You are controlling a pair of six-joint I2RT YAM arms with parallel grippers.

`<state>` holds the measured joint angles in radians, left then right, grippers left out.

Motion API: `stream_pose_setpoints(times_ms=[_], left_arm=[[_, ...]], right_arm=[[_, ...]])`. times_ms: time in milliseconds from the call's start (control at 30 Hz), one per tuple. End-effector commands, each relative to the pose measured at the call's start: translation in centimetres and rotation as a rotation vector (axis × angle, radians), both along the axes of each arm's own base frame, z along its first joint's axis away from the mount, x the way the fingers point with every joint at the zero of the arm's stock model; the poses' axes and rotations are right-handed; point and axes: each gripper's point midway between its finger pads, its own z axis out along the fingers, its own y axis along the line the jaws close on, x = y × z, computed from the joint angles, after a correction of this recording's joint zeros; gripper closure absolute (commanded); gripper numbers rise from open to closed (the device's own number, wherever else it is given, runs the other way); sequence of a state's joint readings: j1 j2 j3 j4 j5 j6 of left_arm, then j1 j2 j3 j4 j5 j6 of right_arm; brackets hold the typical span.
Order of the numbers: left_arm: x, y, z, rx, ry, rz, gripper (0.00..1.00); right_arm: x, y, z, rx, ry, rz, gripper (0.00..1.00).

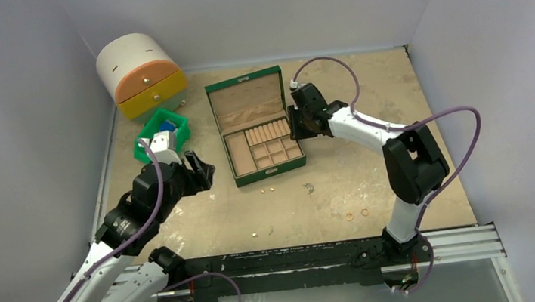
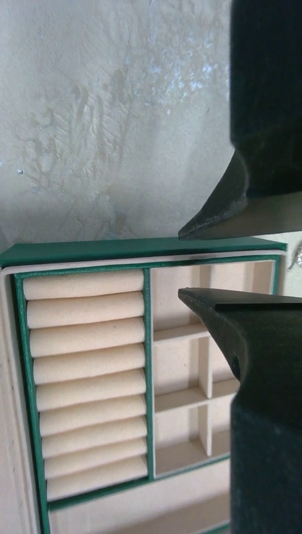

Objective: Organize the mixed jewelry

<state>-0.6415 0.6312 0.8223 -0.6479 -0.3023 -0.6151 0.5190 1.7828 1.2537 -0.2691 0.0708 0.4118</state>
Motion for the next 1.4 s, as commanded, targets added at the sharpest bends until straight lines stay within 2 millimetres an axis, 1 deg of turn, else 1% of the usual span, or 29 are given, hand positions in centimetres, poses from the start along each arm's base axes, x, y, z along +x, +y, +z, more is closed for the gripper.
stream_pose_setpoints(times_ms=[0, 100, 233, 400, 500, 600, 733, 867, 933, 1033, 1233, 1367], left_arm=[[0.7, -0.2, 0.9, -0.008, -0.043, -0.003, 0.37], [0.7, -0.2, 0.9, -0.009, -0.045, -0.003, 0.37], [0.7, -0.1, 0.9, -0.008, -0.044, 0.003, 0.37], [0.7, 0.0, 0.7, -0.004, -0.045, 0.012, 0.37], [0.7, 0.0, 0.6, -0.003, -0.042, 0.011, 0.37], [0.8, -0.1, 0.5, -0.001, -0.037, 0.009, 0.36], [0.8, -0.1, 0.3, 0.001, -0.032, 0.007, 0.36], [0.8, -0.2, 0.3, 0.001, -0.031, 0.005, 0.36], [0.8, -0.2, 0.2, 0.001, -0.029, 0.003, 0.36], [0.8, -0.4, 0.2, 0.004, -0.026, -0.003, 0.36], [0.8, -0.4, 0.1, 0.003, -0.024, -0.007, 0.36], [0.8, -0.6, 0.0, 0.003, -0.021, -0.017, 0.36]], right_arm=[[0.7, -0.1, 7.0, 0.058, -0.131, -0.033, 0.62], [-0.5, -0.9, 8.5, 0.058, -0.143, -0.039, 0.58], [-3.2, -2.5, 9.7, 0.055, -0.134, -0.048, 0.55], [-7.4, -5.2, 10.1, 0.058, -0.123, -0.094, 0.53], [-9.4, -6.8, 9.8, 0.048, -0.113, -0.135, 0.52], [-12.2, -7.8, 8.7, 0.061, -0.054, -0.153, 0.53], [-15.6, -8.7, 6.6, 0.083, 0.032, -0.180, 0.53], [-18.4, -10.6, 4.5, 0.027, 0.104, -0.210, 0.54], [-19.4, -11.2, 4.0, 0.010, 0.134, -0.222, 0.54], [-20.6, -10.9, 3.3, 0.037, 0.186, -0.236, 0.54], [-23.4, -12.0, 0.3, 0.008, 0.299, -0.317, 0.57], [-24.1, -12.4, -1.0, -0.006, 0.325, -0.355, 0.58]])
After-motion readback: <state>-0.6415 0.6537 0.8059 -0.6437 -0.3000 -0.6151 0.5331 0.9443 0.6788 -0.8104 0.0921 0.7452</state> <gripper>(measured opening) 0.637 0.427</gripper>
